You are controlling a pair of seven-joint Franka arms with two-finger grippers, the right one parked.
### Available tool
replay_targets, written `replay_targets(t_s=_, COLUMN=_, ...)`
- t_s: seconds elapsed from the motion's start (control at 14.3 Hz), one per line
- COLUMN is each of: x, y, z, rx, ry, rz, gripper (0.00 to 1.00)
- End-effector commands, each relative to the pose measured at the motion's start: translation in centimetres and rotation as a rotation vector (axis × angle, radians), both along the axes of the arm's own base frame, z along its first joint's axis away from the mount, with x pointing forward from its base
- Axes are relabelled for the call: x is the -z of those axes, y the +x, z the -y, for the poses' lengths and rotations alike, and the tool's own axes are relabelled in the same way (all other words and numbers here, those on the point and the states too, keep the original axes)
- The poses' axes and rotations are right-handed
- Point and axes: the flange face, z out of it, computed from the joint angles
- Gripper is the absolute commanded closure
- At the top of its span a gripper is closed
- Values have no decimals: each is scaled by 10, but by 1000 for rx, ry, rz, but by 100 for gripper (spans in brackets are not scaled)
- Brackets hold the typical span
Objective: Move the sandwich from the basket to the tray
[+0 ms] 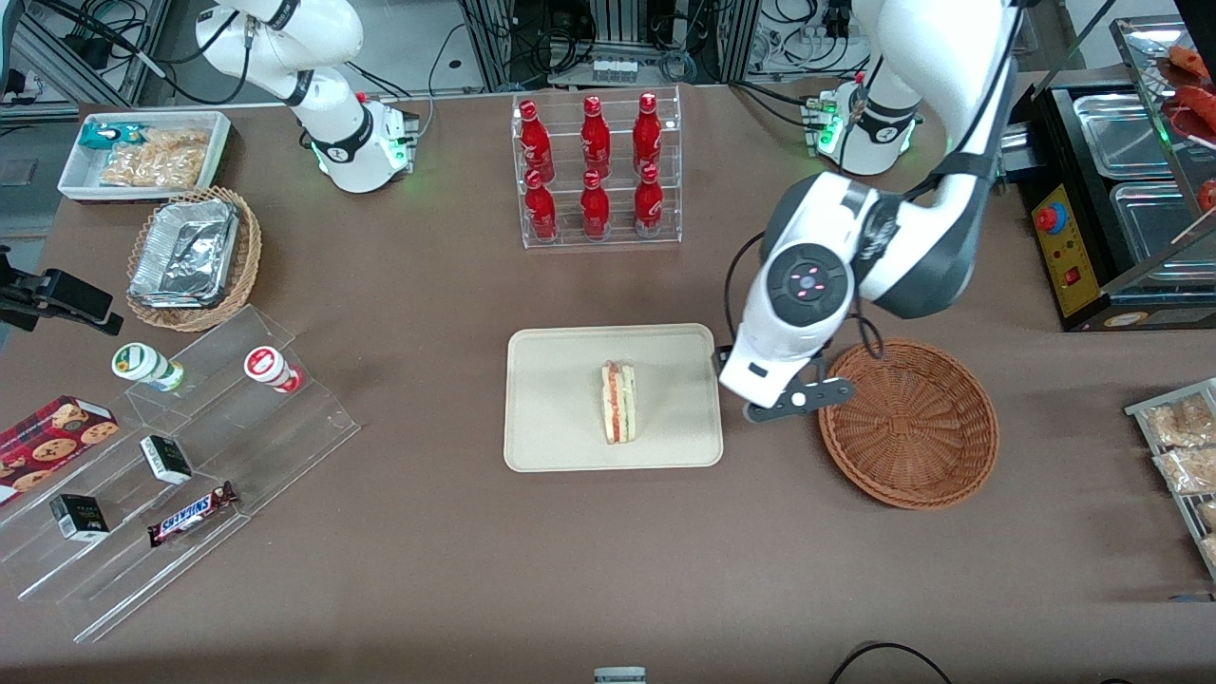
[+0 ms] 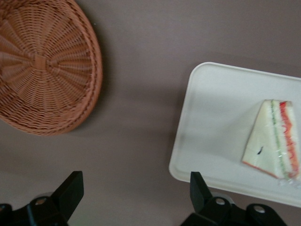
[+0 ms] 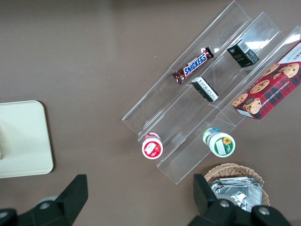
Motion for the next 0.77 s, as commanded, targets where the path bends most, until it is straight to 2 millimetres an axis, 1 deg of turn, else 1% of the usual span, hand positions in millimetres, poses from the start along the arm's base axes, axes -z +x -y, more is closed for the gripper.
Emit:
replay_targets(t_s=0.0, x=-32, y=-20, z=-52, rx=64, ry=-22, rz=-4, gripper=0)
replay_targets(t_s=0.07, x=-42, y=-21, z=-73, rx=62, ry=-31, rz=1, gripper=0)
replay_targets(t_s=0.14, x=-53, y=-21, z=-102, rx=48, ry=-42, rz=3, gripper=0)
replay_targets(t_s=0.21, x=-64, y=-24, z=-114, rx=86, ry=-53, rz=-3, gripper=0)
replay_targets(t_s=0.28, x=-73, y=-26, z=-135, rx=130, ry=-62, rz=-25, gripper=0)
replay_targets(t_s=0.35, x=-85, y=-29, z=-150, rx=164, ry=-71, rz=-38, gripper=0)
replay_targets(t_s=0.42, x=-97, y=-31, z=-171, rx=193, ry=-81, rz=-41, gripper=0)
replay_targets(t_s=0.49, x=-110, y=-34, z=-185, rx=232, ry=-93, rz=-37, gripper=0)
replay_targets(t_s=0.56, x=-118, y=-36, z=-202, rx=256, ry=-100, rz=-41, gripper=0)
replay_targets(t_s=0.63, x=-124, y=-36, z=-214, rx=264, ry=-103, rz=-33, gripper=0)
replay_targets(t_s=0.7, x=-132, y=-36, z=-221, rx=262, ry=-101, rz=-19, gripper=0)
